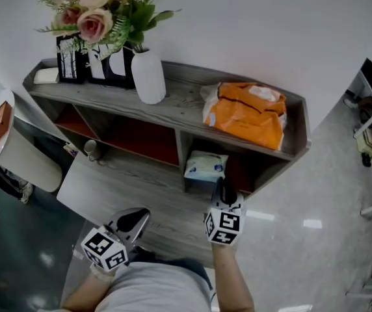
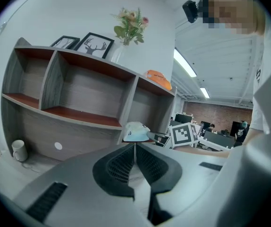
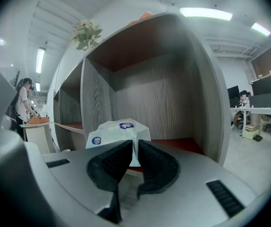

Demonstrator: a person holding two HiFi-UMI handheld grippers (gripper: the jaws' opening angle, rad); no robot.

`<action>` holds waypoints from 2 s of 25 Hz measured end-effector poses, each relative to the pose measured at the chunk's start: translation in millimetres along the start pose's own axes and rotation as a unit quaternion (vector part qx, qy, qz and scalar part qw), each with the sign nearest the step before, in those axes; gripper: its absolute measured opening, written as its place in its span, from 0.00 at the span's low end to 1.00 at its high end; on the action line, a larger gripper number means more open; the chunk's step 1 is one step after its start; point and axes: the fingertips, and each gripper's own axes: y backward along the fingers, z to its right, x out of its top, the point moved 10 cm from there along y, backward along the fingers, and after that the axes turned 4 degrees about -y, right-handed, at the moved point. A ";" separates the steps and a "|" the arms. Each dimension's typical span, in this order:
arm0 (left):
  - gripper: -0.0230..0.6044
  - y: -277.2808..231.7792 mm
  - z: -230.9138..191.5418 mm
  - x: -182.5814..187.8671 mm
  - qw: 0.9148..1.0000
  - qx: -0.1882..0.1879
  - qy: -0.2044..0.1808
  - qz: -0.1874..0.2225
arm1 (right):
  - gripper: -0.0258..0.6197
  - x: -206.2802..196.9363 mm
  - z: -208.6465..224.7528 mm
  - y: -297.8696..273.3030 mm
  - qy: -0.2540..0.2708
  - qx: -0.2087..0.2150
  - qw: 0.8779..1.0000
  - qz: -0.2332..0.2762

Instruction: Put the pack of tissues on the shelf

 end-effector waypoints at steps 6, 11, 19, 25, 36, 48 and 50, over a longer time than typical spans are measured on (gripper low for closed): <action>0.08 1.5 -4.5 -0.4 1.000 0.008 0.012 0.000 | 0.08 -2.8 1.0 -5.7 -0.006 0.001 1.000 -0.003; 0.08 1.8 -8.4 -1.1 1.000 0.005 0.015 0.002 | 0.26 -1.4 1.4 -7.2 -0.017 0.002 1.000 -0.006; 0.08 -1.0 -16.9 6.0 1.000 -0.026 0.012 0.004 | 0.26 21.4 -8.1 10.8 -0.014 0.000 1.000 0.010; 0.08 -9.2 -27.6 15.6 0.998 -0.068 0.003 0.008 | 0.24 39.8 -24.3 36.7 -0.030 -0.002 0.999 0.024; 0.08 -33.7 -24.9 33.2 0.984 -0.177 -0.014 -0.003 | 0.11 50.9 -58.6 105.1 -0.046 -0.022 0.997 0.050; 0.08 -41.6 -12.6 30.6 0.965 -0.260 -0.029 -0.018 | 0.11 25.6 -90.3 171.1 -0.079 -0.074 0.993 0.044; 0.08 -42.1 -10.1 28.2 0.962 -0.270 -0.029 -0.022 | 0.11 20.1 -93.1 176.3 -0.081 -0.080 0.993 0.040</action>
